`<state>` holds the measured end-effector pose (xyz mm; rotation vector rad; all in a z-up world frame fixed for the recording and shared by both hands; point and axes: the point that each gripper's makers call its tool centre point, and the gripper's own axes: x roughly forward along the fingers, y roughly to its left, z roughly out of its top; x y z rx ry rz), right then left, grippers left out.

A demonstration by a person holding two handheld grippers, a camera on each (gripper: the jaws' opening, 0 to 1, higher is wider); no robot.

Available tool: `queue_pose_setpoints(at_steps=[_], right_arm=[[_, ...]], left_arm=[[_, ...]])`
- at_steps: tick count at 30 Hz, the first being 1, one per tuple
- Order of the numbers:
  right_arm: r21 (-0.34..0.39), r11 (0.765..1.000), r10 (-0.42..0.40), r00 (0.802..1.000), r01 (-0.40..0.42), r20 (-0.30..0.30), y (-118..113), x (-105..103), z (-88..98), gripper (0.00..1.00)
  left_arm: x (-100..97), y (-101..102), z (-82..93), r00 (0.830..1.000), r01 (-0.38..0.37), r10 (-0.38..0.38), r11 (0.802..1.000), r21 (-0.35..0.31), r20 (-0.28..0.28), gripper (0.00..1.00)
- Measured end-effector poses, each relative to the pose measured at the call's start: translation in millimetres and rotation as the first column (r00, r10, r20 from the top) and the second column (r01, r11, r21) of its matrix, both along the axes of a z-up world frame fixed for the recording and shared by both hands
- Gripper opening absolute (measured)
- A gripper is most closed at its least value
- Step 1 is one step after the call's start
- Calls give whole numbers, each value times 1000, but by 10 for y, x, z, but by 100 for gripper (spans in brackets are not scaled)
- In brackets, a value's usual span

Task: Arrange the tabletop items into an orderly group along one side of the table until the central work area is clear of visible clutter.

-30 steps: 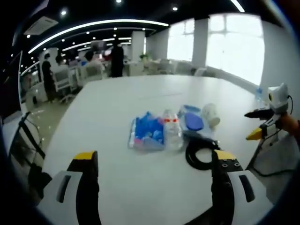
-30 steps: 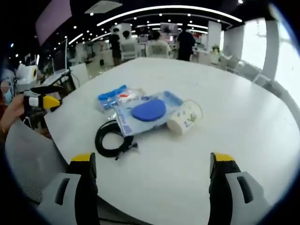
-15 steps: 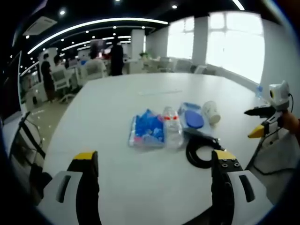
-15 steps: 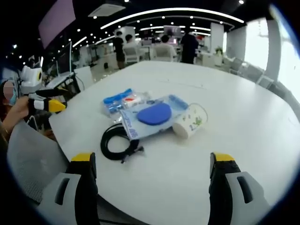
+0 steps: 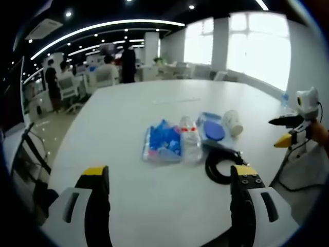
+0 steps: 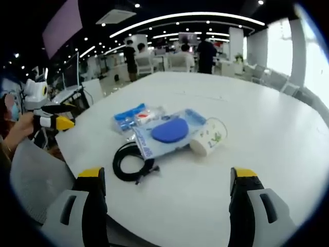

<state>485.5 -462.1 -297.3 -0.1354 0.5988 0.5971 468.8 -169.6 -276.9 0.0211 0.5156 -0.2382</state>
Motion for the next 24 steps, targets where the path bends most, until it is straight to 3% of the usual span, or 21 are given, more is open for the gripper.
queue_pose_setpoints(at_steps=[24], right_arm=[[-13,1000,4,1000,-5,-21,0,-22,-56,99]], left_arm=[[-46,1,-86,999,5,-6,1000,-6,-38,93]])
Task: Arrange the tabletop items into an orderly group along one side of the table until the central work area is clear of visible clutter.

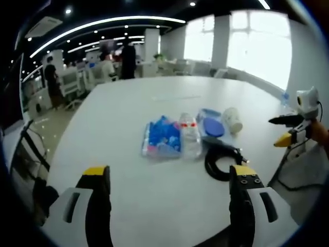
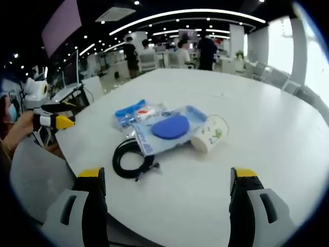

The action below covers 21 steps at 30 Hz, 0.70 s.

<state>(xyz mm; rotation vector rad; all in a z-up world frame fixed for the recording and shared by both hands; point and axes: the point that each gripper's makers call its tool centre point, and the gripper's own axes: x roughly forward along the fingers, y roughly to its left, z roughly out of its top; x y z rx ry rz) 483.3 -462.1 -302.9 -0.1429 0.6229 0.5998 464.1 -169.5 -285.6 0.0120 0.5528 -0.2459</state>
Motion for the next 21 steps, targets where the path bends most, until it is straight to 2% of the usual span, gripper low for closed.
queue_pose_setpoints(at_steps=[2,13,15,21], right_arm=[[17,1000,11,1000,-11,10,34,-4,36,99],[32,999,15,1000,-15,12,54,-2,50,99],[27,1000,14,1000,-14,4,49,-5,34,99],[23,1000,6,1000,-6,0,23,2,25,99]], left_arm=[[-15,-28,1,1000,4,-4,1000,-22,0,93],[-6,-57,-9,1000,28,-28,999,-19,-1,90],[-4,-95,-75,998,54,-55,998,-25,-30,88],[7,-111,-105,997,65,-66,998,-25,-44,87]])
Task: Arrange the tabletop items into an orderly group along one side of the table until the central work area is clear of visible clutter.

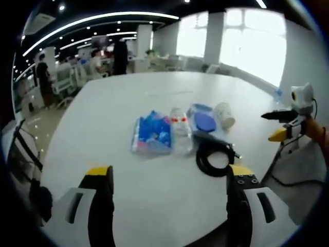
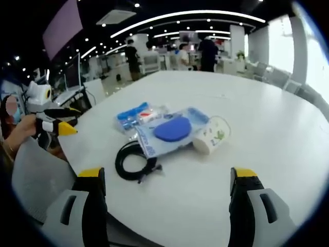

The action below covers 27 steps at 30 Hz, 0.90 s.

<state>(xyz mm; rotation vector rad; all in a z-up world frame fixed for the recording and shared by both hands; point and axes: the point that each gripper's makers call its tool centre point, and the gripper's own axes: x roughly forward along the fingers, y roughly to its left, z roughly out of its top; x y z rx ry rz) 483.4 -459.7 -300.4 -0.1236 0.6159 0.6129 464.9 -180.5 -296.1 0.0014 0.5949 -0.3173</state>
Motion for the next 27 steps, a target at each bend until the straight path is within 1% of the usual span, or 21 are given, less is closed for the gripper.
queue_pose_setpoints(at_steps=[4,7,11,14,21,24,25,27], right_arm=[[-1,1000,1,1000,-1,-3,6,-5,-6,99],[-5,1000,1,1000,-1,-6,0,-8,-11,99],[4,1000,-6,1000,6,-6,-9,-2,-2,99],[7,1000,-8,1000,8,-6,-13,2,0,99],[47,999,-1,1000,1,-16,26,-8,22,99],[62,998,-6,1000,7,-3,32,1,64,99],[66,998,-6,1000,6,-3,36,-1,69,99],[71,997,-3,1000,4,-7,44,-4,64,99]], left_arm=[[11,-18,-5,1000,8,-8,1000,-3,-13,86],[44,-36,41,1000,10,-10,1000,-8,-13,86],[97,-65,85,1000,16,-16,1000,0,-18,85],[154,-94,134,1000,24,-24,1000,-1,-10,85],[307,-182,211,999,47,-47,999,-6,2,84],[347,-223,213,999,52,-52,999,-7,-6,83],[360,-240,206,998,52,-52,999,-10,-18,83],[420,-264,213,998,60,-60,998,-14,-19,82]])
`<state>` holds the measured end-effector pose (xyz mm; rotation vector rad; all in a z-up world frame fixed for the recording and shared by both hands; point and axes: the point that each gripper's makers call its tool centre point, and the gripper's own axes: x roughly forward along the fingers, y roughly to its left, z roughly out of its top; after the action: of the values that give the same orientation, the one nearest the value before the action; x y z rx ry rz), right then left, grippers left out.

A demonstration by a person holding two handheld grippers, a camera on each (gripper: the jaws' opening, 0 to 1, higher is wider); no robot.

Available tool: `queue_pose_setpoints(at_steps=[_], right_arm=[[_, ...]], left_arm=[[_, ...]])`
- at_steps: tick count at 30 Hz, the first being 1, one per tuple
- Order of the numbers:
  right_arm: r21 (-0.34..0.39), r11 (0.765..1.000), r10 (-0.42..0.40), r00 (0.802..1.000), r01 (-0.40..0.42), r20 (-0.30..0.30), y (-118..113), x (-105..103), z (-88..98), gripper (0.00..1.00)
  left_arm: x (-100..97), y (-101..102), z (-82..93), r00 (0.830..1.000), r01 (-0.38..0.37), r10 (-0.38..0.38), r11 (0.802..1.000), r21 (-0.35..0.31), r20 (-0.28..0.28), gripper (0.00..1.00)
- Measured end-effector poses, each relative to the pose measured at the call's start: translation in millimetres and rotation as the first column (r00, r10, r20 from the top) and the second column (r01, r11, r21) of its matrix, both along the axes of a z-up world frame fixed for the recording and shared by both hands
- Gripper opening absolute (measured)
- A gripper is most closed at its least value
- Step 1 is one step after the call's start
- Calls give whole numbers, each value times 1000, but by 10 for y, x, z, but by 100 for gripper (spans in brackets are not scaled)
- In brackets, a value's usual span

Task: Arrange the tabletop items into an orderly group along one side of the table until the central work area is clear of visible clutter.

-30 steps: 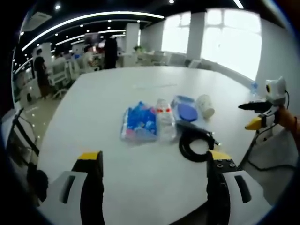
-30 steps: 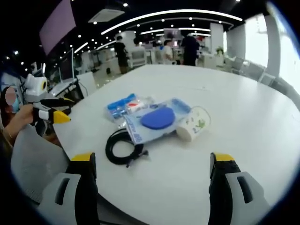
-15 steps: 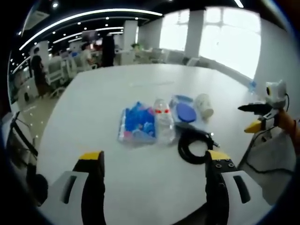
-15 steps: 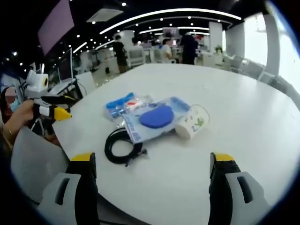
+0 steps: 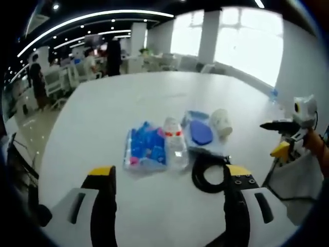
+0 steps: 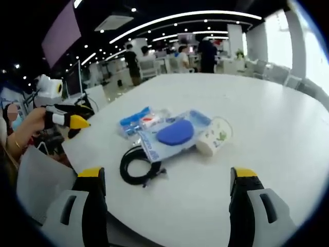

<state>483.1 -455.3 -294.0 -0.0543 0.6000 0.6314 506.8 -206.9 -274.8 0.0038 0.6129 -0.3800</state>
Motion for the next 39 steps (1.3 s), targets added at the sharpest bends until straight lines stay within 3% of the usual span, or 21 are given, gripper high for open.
queue_pose_setpoints(at_steps=[9,29,39], right_arm=[[-7,1000,25,1000,-25,-1,43,-21,-9,99],[40,997,66,998,-67,25,136,-31,70,99],[45,997,65,998,-66,28,140,-25,74,99]], left_arm=[[209,-84,6,1000,10,-10,1000,3,-6,80],[632,-298,-271,994,82,-79,996,36,-81,78],[836,-381,-393,990,81,-79,997,17,-114,75]])
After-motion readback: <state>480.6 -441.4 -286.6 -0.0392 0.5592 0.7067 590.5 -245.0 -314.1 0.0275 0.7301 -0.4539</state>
